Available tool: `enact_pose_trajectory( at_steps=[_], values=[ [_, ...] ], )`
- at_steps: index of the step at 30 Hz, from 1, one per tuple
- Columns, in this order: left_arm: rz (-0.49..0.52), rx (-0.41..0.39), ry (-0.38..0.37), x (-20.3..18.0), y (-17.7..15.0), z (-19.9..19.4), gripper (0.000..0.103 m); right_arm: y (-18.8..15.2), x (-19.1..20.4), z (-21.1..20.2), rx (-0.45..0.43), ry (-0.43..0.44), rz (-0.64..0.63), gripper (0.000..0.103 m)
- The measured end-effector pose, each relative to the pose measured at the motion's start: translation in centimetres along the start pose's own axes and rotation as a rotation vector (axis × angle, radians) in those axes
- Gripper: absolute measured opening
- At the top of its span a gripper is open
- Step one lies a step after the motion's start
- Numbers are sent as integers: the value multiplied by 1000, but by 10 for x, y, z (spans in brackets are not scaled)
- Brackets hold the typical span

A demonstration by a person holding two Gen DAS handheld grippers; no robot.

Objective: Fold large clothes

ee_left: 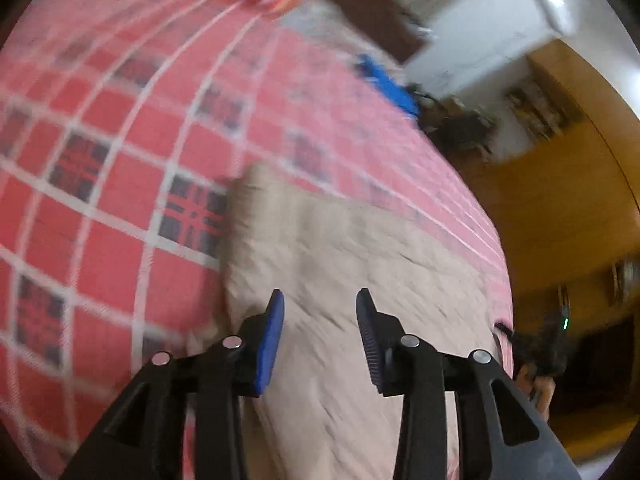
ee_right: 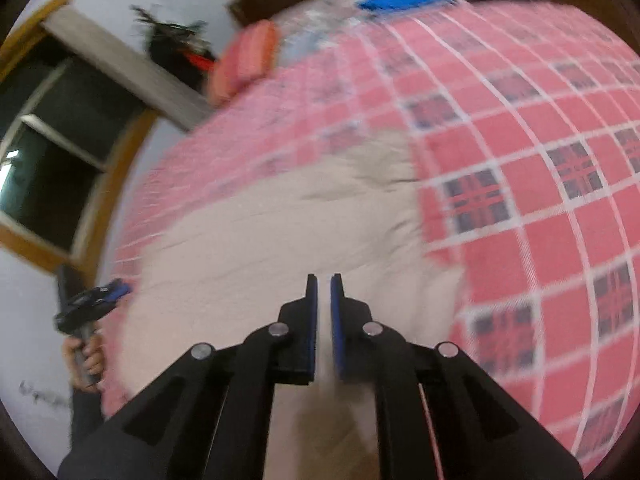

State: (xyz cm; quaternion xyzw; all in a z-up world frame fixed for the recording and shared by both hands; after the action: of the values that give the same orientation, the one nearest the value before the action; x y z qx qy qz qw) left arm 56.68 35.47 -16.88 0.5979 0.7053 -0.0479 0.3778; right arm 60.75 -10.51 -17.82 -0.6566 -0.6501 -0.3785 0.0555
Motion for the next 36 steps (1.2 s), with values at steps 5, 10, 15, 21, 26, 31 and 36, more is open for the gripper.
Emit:
enact_pose_trajectory(
  at_steps=[5,10,15,21,26,31,36],
  values=[
    [99,112,-39,-7,-71,8,38,-61,13,10,93,62,-16,8],
    [47,103,-16,12,-79,20,25,-72,-7,39,124,2,44,0],
    [134,36,-59,-23,-98,-29,32,-83,26,-1,34,54,19,7],
    [267,124,12,-30,-144,-6,33,-122,6,-17,6,10,42,2],
    [224,156,-28,-14,-143,2,31,-119,-13,6,33,-40,64,0],
    [165,91,-117,3,-130,-59,75,-124,19,-37,-66,-131,-30,26],
    [6,71,-83,63,-105,-87,89,-184,101,-44,-122,-478,-463,76]
  ],
)
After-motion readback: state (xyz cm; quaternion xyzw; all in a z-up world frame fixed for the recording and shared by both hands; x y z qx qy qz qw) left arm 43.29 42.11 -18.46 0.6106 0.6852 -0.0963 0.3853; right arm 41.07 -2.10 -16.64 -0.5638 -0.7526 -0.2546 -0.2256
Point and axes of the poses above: each gripper's, at about its wrist camera, not at the fingertips, and z roughly the way its jaws point, x to its left, y to its top, the point moved 7 cm from there along z, roughly the way its jaws point, and after that the axes turned 2 degrees about y, right-handed, at the moved point
